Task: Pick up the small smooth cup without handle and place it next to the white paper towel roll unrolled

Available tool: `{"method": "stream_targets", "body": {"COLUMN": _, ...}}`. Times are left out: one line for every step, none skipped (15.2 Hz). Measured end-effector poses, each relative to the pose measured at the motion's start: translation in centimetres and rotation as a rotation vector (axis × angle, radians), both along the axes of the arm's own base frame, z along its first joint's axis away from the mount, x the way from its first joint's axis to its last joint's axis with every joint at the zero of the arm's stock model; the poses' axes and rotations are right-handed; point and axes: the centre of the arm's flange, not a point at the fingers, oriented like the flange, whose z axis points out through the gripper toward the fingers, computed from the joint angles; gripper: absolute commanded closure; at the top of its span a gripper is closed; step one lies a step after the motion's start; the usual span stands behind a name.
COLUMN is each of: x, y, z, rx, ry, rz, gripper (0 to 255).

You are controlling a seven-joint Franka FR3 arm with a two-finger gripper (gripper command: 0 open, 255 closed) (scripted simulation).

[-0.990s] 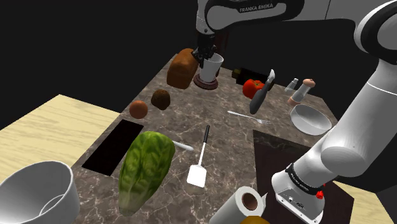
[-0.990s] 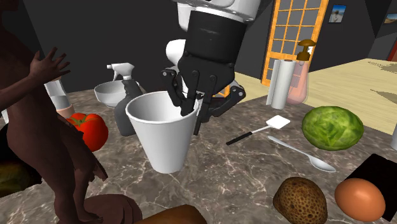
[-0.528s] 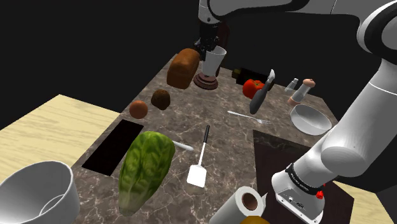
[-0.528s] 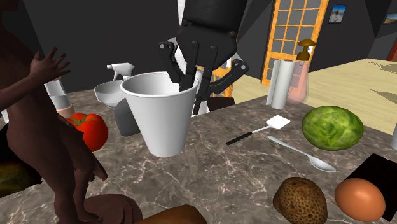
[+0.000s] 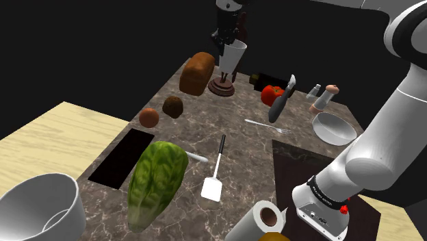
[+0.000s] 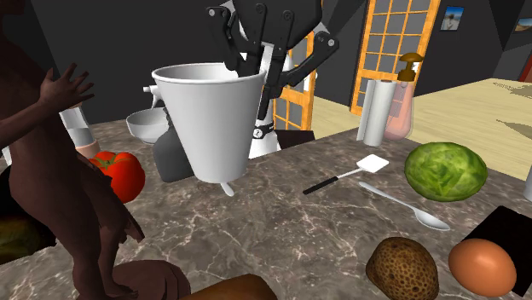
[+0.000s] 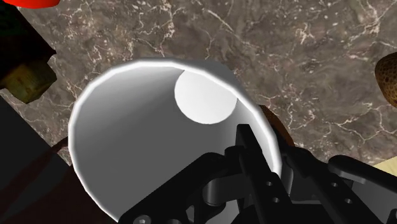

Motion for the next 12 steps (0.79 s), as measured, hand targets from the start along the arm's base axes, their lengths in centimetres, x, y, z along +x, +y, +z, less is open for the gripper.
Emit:
{"method": "stream_targets", "body": {"x": 0.0, "y": 0.1, "z": 0.4, "rx": 0.0, "ry": 0.0, "rz": 0.0, "gripper": 255}}
{"method": "stream_targets", "body": {"x": 0.1, "y": 0.2, "z": 1.1, "rx": 0.0, "ry": 0.0, "rz": 0.0, "gripper": 255}}
{"method": "stream_targets", "body": {"x": 0.1, "y": 0.1, "z": 1.6, "rx": 0.0, "ry": 0.0, "rz": 0.0, "gripper": 255}}
{"method": "stream_targets", "body": {"x": 0.2, "y": 0.1, "z": 2.0, "rx": 0.0, "ry": 0.0, "rz": 0.0, "gripper": 255}}
{"method": "stream_targets", "body": {"x": 0.2, "y": 0.0, "z": 2.4, "rx": 0.0, "ry": 0.0, "rz": 0.0, "gripper": 255}}
{"method": "stream_targets", "body": {"x": 0.2, "y": 0.0, "z": 3.0, "rx": 0.0, "ry": 0.0, "rz": 0.0, "gripper": 255}}
{"method": "stream_targets", "body": {"x": 0.2, "y": 0.2, "z": 3.7, "rx": 0.0, "ry": 0.0, "rz": 0.0, "gripper": 255}}
{"method": "stream_targets", "body": {"x": 0.1, "y": 0.1, "z": 4.2, "rx": 0.0, "ry": 0.0, "rz": 0.0, "gripper": 255}}
{"method": "stream_targets", "body": {"x": 0.1, "y": -0.1, "z": 4.7, "rx": 0.0, "ry": 0.0, "rz": 0.0, "gripper": 255}}
{"method": "stream_targets", "body": {"x": 0.1, "y": 0.0, "z": 5.3, "rx": 0.0, "ry": 0.0, "rz": 0.0, "gripper": 255}}
{"method": "stream_targets", "body": {"x": 0.1, "y": 0.0, "z": 5.7, "rx": 0.0, "ry": 0.0, "rz": 0.0, "gripper": 255}}
{"method": "stream_targets", "body": {"x": 0.1, "y": 0.0, "z": 6.2, "rx": 0.0, "ry": 0.0, "rz": 0.0, "gripper": 255}}
